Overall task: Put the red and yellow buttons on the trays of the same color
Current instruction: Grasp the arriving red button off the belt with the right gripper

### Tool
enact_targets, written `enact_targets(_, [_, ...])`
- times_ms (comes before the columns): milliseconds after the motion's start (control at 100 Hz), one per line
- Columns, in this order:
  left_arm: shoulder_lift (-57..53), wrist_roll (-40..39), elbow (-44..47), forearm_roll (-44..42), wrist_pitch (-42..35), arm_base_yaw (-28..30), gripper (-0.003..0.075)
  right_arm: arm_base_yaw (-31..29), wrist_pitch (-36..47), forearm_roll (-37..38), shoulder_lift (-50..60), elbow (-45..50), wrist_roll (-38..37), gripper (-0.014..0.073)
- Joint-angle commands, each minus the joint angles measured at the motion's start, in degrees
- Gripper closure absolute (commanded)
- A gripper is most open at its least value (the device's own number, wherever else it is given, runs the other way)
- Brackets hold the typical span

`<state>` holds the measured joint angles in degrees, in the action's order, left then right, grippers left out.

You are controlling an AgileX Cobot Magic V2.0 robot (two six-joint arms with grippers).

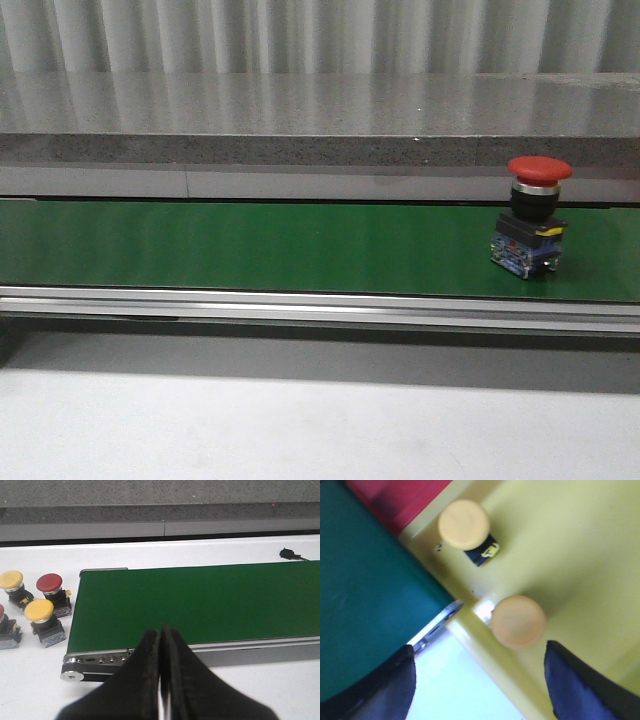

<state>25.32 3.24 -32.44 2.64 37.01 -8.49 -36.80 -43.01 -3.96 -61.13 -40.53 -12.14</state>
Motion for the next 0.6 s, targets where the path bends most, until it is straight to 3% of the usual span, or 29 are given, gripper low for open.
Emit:
enact_targets(0, [0.34, -0.03, -1.49, 0.68, -3.84, -0.51, 0.0741, 3.13, 0.53, -0.37, 2.05, -1.45, 1.24, 0.0051])
enact_targets(270, [0.34, -0.03, -1.49, 0.68, -3.84, -0.51, 0.0741, 16.08, -1.8, -0.37, 2.1, -3.14, 4.63, 0.0048])
enact_targets(460, [0.34, -0.03, -1.49, 0.68, -3.84, -0.51, 0.0741, 23.64, -4.74, -0.45, 1.72, -7.05, 5.71, -0.0059])
enact_targets(590, [0.34, -0.03, -1.49, 0.68, -3.84, -0.51, 0.0741, 28.53, -7.9, -0.71, 0.72, -9.9, 9.38, -0.0058])
